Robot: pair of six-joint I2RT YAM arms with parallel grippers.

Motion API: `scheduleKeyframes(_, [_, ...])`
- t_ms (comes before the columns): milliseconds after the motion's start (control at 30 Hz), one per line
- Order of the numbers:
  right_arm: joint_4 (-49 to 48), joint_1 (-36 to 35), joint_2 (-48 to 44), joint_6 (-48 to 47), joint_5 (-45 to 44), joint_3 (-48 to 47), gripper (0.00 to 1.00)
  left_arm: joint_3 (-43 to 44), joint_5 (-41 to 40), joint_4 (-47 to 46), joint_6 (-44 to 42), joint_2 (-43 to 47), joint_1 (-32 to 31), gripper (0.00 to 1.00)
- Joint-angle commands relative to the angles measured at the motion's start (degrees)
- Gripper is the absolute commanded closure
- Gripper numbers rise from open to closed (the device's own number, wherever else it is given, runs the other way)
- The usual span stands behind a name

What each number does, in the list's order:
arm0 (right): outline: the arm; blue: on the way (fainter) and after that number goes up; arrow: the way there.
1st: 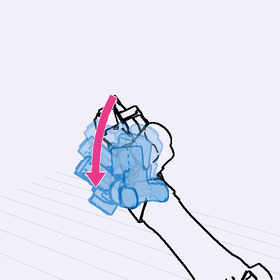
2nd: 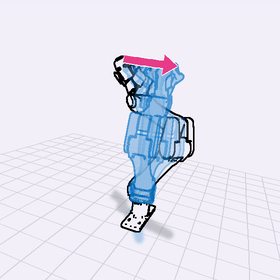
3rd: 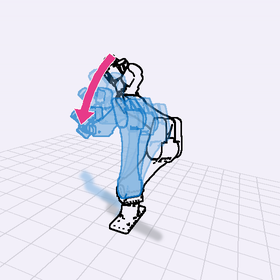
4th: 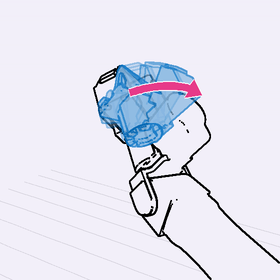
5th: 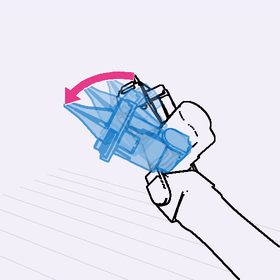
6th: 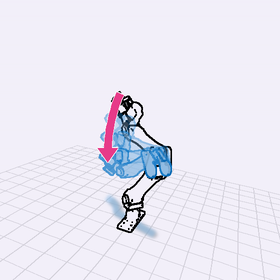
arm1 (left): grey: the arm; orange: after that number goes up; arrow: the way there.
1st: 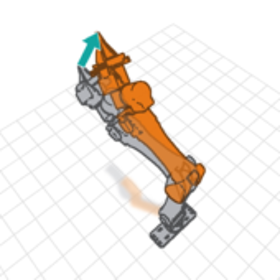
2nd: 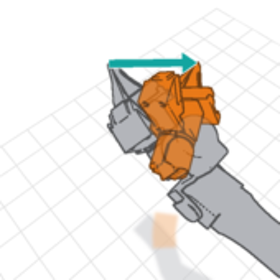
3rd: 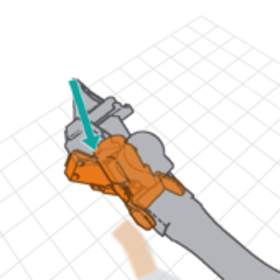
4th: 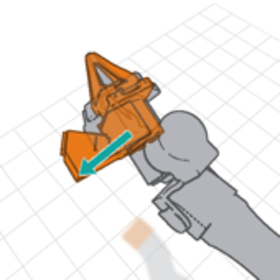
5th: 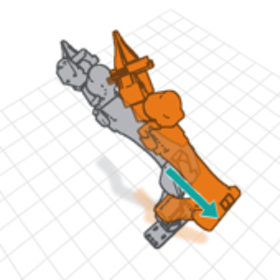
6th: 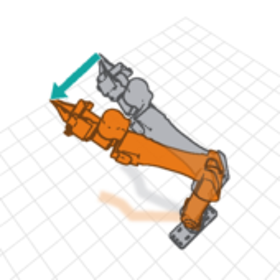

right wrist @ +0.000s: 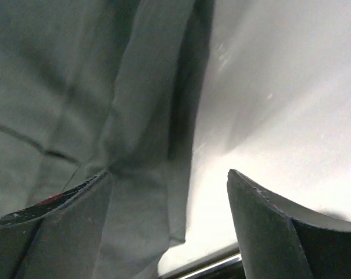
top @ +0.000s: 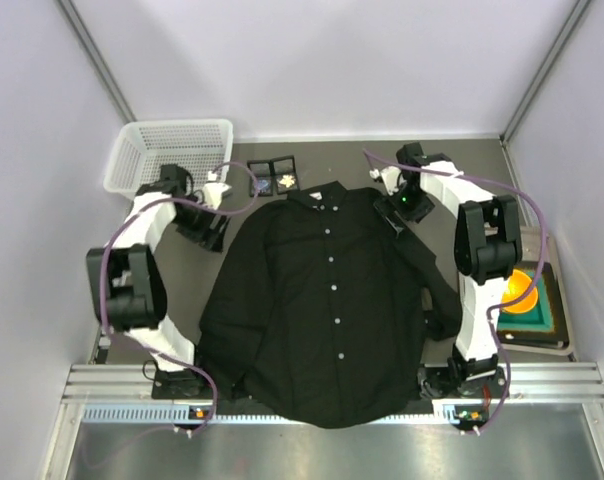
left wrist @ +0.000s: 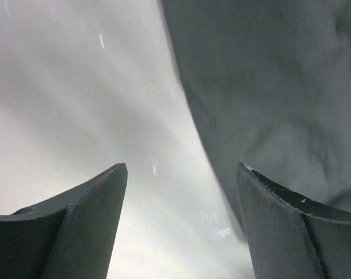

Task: Pin the brooch onto the clothing
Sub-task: Flatten out the clothes at the center of the board.

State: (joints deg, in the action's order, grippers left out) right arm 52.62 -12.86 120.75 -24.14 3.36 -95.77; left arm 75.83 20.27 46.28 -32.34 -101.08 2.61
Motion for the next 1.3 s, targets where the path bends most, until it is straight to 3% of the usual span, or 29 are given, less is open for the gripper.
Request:
scheduleKeyframes(0, [1.08,-0.14,-10.7,0.14,3.67,2.16,0.2,-12.24,-0.93,14.36,-10.89,15.26,2.84,0.2])
scheduleKeyframes(233, [5.12,-0.67,-16.42,0.85,10.79,2.34,0.14,-27.13,-4.98,13.57,-11.43,23.91,2.75,0.22])
scheduleKeyframes(567, [7.06,-0.67,-20.9,0.59,12.82,4.71,0.12,-31.36,-5.6,10.5,-7.04,17.16,-0.5,0.29])
scheduleKeyframes(600, [7.06,-0.67,-20.99,0.59,12.99,4.89,0.12,-31.45,-5.77,10.06,-5.47,16.1,-0.5,0.32])
scheduleKeyframes(633, [7.06,-0.67,-21.08,0.59,13.17,5.15,0.12,-31.53,-5.68,9.71,-5.02,14.96,-0.5,0.47])
scheduleKeyframes(733, [6.88,-0.67,-21.08,0.32,13.08,5.68,0.12,-30.84,-6.38,8.83,-4.22,11.7,-0.5,0.64])
scheduleKeyframes(767, [6.97,-0.67,-21.08,0.24,13.17,5.77,0.12,-30.05,-6.82,8.65,-4.4,10.91,-0.42,0.8])
scheduleKeyframes(867, [6.88,-0.59,-21.08,0.06,13.08,5.77,0.13,-25.33,-11.89,6.64,-4.14,10.99,0.37,1.0])
scheduleKeyframes(1067, [6.88,-0.67,-20.91,-0.12,14.13,6.12,0.13,-8.28,-24.65,4.35,-13.17,3.98,4.68,1.0])
scheduleKeyframes(1200, [6.88,-0.67,-20.9,0.06,15.01,6.64,0.13,-3.07,-31.95,-0.74,-14.86,-0.34,4.95,1.0])
scheduleKeyframes(1267, [6.97,-0.67,-21.17,-0.03,15.1,7.26,0.13,-0.09,-32.49,-2.16,-13.46,-1.14,5.3,0.76])
